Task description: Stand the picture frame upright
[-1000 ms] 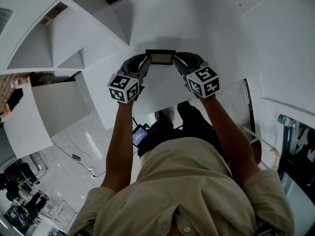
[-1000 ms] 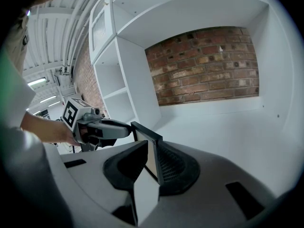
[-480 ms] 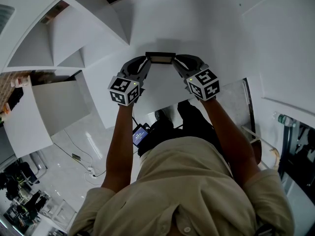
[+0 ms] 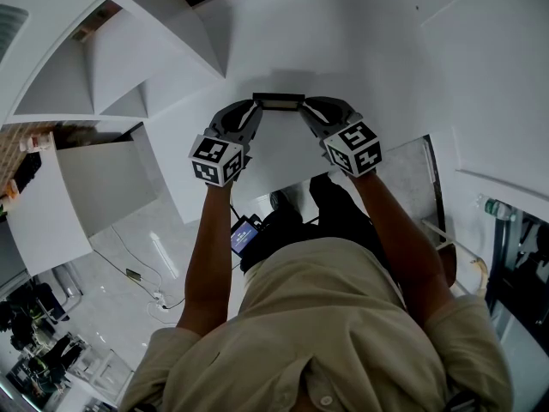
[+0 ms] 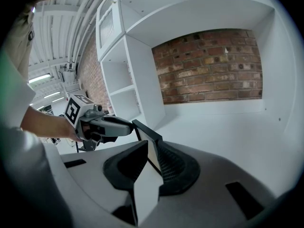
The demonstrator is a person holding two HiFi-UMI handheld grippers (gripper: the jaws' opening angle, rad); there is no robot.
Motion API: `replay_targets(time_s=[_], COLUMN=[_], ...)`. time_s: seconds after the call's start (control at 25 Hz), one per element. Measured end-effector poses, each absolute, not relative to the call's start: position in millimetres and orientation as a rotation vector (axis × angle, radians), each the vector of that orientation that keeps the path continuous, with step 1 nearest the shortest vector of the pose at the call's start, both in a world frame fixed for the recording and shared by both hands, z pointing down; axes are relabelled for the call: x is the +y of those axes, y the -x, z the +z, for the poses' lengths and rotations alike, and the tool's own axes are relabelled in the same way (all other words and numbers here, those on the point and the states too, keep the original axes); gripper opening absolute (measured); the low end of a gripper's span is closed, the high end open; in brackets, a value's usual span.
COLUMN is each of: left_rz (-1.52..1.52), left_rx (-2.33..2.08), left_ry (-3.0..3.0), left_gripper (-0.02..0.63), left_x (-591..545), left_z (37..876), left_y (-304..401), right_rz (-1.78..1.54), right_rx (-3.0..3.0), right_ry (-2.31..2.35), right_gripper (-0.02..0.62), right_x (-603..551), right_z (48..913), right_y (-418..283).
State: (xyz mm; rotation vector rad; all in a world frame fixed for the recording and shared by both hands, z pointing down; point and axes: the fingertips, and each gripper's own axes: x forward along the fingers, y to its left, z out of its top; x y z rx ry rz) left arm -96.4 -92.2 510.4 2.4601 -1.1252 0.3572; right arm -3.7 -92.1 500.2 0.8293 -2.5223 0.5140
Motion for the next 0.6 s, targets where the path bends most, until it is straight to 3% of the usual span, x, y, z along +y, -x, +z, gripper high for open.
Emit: replay_targets(time_s=[0.6], left_rz=[0.373], left_rx=[-1.134], left_ry=[-2.455], left_gripper=[0.060], left_x=[-88.4], left_z=[511.3], left_y=[96.3], right_rz=[0.503], right_rx=[-2.522], right_ry=[-0.813], right_gripper=[0.061], right_x=[-88.5], right_z=[500.6], right_y=[2.6])
